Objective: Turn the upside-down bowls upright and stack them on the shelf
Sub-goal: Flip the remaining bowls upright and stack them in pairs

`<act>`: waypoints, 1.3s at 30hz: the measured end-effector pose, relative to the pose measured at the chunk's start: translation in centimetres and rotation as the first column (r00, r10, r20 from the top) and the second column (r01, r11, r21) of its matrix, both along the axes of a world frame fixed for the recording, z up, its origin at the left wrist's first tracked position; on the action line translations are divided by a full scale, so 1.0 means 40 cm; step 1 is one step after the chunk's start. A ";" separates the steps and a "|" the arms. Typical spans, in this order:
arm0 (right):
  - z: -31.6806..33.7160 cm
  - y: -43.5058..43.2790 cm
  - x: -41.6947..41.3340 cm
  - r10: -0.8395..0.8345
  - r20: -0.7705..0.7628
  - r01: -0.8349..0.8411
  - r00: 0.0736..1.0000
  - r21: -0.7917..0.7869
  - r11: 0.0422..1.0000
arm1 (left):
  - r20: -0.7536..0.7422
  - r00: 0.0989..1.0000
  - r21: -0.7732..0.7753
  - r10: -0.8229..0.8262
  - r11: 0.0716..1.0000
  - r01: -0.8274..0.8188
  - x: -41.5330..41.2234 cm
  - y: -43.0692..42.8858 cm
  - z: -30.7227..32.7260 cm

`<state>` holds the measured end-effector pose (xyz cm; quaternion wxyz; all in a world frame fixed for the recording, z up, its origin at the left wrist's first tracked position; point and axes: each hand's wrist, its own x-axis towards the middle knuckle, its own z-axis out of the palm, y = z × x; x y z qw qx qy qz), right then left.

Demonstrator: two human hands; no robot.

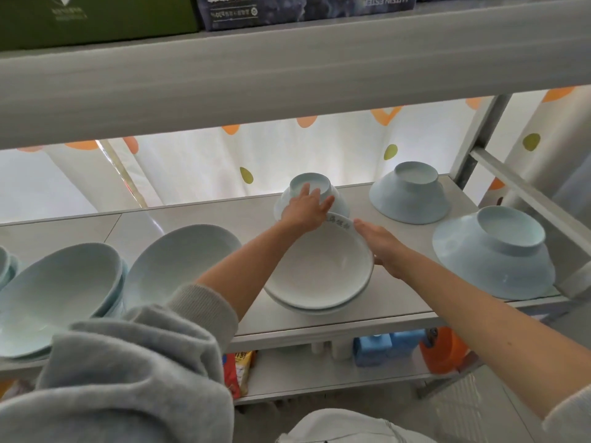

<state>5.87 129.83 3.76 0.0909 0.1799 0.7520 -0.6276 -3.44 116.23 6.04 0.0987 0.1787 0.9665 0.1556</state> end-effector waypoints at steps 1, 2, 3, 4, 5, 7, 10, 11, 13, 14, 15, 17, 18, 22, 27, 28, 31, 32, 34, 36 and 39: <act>0.003 0.003 0.005 0.029 0.010 -0.029 1.000 -0.007 1.000 | 0.006 1.000 -0.050 -0.004 0.999 0.004 -0.023 0.004 -0.002; 0.004 0.009 0.009 0.041 0.016 -0.040 0.999 -0.010 0.999 | 0.005 1.000 -0.078 0.009 0.997 -0.009 -0.048 0.007 -0.007; 0.006 0.018 0.013 0.040 0.018 -0.040 0.999 -0.008 0.999 | -0.003 1.000 -0.097 0.027 0.995 -0.028 -0.069 0.006 -0.013; 0.006 0.027 0.016 0.037 0.023 -0.037 0.999 -0.003 0.999 | -0.018 0.999 -0.107 0.040 0.993 -0.042 -0.086 0.004 -0.018; 0.007 0.039 0.021 0.027 0.031 -0.028 0.999 0.007 1.000 | -0.042 0.998 -0.112 0.045 0.992 -0.050 -0.101 0.006 -0.020; 0.012 0.062 0.027 0.005 0.054 -0.007 0.999 0.035 0.999 | -0.074 0.995 -0.100 0.061 0.993 -0.068 -0.121 0.004 -0.022; 0.016 0.094 0.040 -0.026 0.067 0.023 0.997 0.039 0.999 | -0.099 0.994 -0.093 0.045 0.994 -0.054 -0.144 0.002 -0.032; 0.015 0.106 0.044 -0.035 0.068 0.033 0.997 0.034 0.999 | -0.130 0.991 -0.127 0.023 0.991 -0.040 -0.149 0.003 -0.036; 0.012 0.124 0.048 -0.037 0.073 0.035 0.997 0.028 0.999 | -0.213 0.975 -0.243 -0.064 0.970 0.011 -0.160 0.014 -0.039; 0.010 0.132 0.050 -0.038 0.073 0.036 0.997 0.028 0.999 | -0.246 0.962 -0.306 -0.121 0.951 0.041 -0.164 0.022 -0.034; 0.009 0.140 0.051 -0.040 0.071 0.038 0.997 0.030 0.999 | -0.269 0.948 -0.353 -0.168 0.933 0.065 -0.166 0.029 -0.028; 0.007 0.152 0.052 -0.050 0.067 0.047 0.997 0.033 0.998 | -0.295 0.925 -0.420 -0.239 0.902 0.099 -0.173 0.041 -0.023; 0.006 0.157 0.053 -0.053 0.066 0.051 0.996 0.035 0.998 | -0.302 0.916 -0.448 -0.265 0.887 0.109 -0.176 0.044 -0.023; 0.006 0.170 0.054 -0.062 0.066 0.060 0.996 0.034 0.998 | -0.302 0.902 -0.485 -0.308 0.864 0.133 -0.192 0.044 -0.030; 0.003 0.187 0.054 -0.088 0.066 0.086 0.994 0.023 0.996 | -0.307 0.894 -0.444 -0.326 0.880 0.169 -0.204 0.048 -0.002; -0.001 0.192 0.054 -0.094 0.067 0.093 0.993 0.019 0.995 | -0.314 0.889 -0.423 -0.333 0.887 0.183 -0.206 0.051 0.010; -0.009 0.204 0.051 -0.117 0.077 0.120 0.990 -0.036 0.992 | -0.368 0.858 -0.369 -0.359 0.903 0.220 -0.207 0.062 0.057; -0.011 0.205 0.049 -0.130 0.084 0.135 0.988 -0.066 0.989 | -0.390 0.844 -0.355 -0.368 0.906 0.231 -0.205 0.067 0.073; -0.019 0.209 0.043 -0.161 0.091 0.171 0.983 -0.118 0.978 | -0.436 0.813 -0.319 -0.386 0.911 0.262 -0.197 0.082 0.106; -0.030 0.215 0.034 -0.206 0.098 0.222 0.974 -0.206 0.953 | -0.483 0.780 -0.270 -0.399 0.915 0.301 -0.181 0.101 0.139; -0.040 0.229 0.018 -0.298 0.126 0.321 0.946 -0.480 0.817 | -0.508 0.769 -0.148 -0.389 0.918 0.367 -0.145 0.130 0.179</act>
